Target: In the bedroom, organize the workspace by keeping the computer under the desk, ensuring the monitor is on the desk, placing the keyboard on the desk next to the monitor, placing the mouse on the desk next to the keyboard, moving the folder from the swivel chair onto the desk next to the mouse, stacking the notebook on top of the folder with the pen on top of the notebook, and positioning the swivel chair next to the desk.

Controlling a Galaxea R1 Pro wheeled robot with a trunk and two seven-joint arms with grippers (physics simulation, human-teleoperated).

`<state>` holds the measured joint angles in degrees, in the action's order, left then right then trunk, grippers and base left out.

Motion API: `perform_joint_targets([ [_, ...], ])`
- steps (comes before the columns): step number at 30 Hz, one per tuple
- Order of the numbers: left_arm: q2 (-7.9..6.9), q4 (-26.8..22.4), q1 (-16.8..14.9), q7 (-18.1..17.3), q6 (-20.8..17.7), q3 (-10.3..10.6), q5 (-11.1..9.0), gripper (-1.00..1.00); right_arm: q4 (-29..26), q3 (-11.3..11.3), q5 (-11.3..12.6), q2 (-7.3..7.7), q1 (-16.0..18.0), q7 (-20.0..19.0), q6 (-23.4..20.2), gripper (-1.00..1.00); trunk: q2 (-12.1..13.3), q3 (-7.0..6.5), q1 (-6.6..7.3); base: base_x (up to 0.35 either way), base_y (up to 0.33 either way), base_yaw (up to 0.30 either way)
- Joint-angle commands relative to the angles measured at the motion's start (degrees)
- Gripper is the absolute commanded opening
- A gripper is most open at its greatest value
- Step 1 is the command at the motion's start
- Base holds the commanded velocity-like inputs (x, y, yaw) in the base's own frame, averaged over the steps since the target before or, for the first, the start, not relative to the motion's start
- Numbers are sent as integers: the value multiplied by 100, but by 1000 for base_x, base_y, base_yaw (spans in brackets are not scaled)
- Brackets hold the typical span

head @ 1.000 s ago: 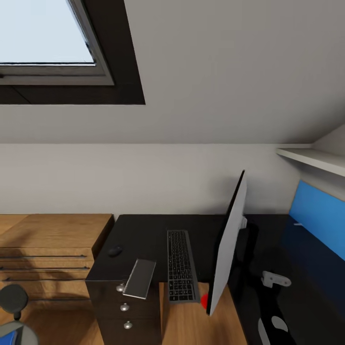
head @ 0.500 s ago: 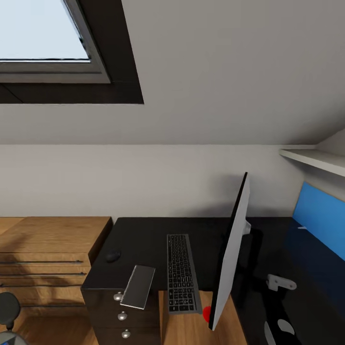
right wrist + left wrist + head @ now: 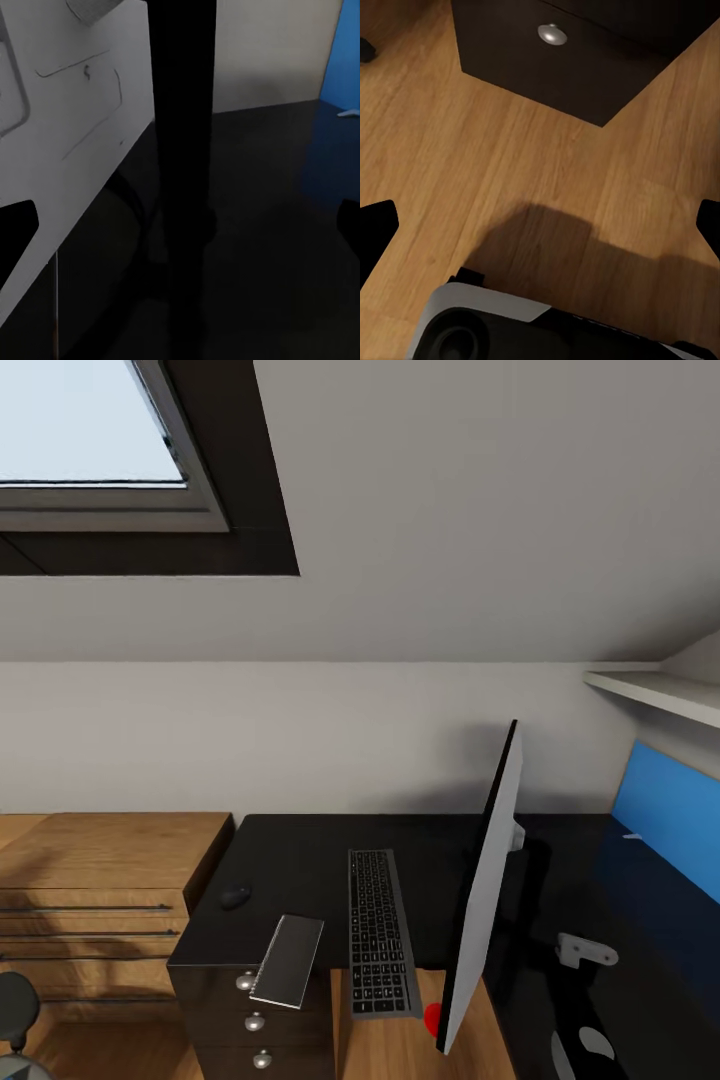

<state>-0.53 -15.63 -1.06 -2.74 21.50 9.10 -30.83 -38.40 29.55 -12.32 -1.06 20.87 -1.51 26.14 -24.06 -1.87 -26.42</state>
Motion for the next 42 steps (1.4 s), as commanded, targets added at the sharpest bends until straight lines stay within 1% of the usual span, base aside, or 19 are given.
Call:
perform_joint_targets([
  [1,-3,8,-2,-27,21,31,-62,100,3,42,-60,-8,5,-14,20,100,-46,21,-24,0,0,0],
  [8,0,8,-7,-17,21,26,-74,100,42,42,-70,-1,21,-11,14,100,-327,146,-178,0,0,0],
  [16,0,8,-5,-14,21,18,-76,100,263,41,-84,17,188,-9,14,100,-327,146,-178,0,0,0],
  [22,8,-13,-3,-11,21,56,-49,100,364,40,-93,12,292,-7,14,100,-327,146,-178,0,0,0],
  [27,18,-266,-3,79,-32,70,-28,100,396,41,-94,10,368,-4,9,100,-327,146,-178,0,0,0],
  [28,29,-417,-3,205,-84,71,-18,100,402,41,-95,10,381,-2,7,100,-327,146,-178,0,0,0],
  [31,59,-654,-5,537,-240,75,-4,100,407,42,-96,10,403,16,2,100,-327,146,-178,0,0,0],
  [33,128,-1063,-2,1075,-590,80,49,100,416,42,-98,10,460,91,-1,100,-327,146,-178,0,0,0],
  [34,141,-1167,-1,1189,-698,80,74,100,424,42,-99,10,473,115,-2,100,-327,146,-178,0,0,0],
  [35,160,-1349,-4,1356,-918,81,131,100,447,39,-101,10,493,161,-3,100,-327,146,-178,0,0,0],
  [37,176,-1565,-5,1501,-1200,82,205,100,483,36,-102,10,526,203,-3,100,-327,146,-178,0,0,0],
  [39,185,-1749,-2,1577,-1364,83,246,100,504,35,-103,10,563,225,-4,100,-327,146,-178,0,0,0],
  [42,189,-1947,-2,1630,-1465,77,274,100,522,35,-104,10,590,240,-4,100,-327,146,-178,0,0,0],
])
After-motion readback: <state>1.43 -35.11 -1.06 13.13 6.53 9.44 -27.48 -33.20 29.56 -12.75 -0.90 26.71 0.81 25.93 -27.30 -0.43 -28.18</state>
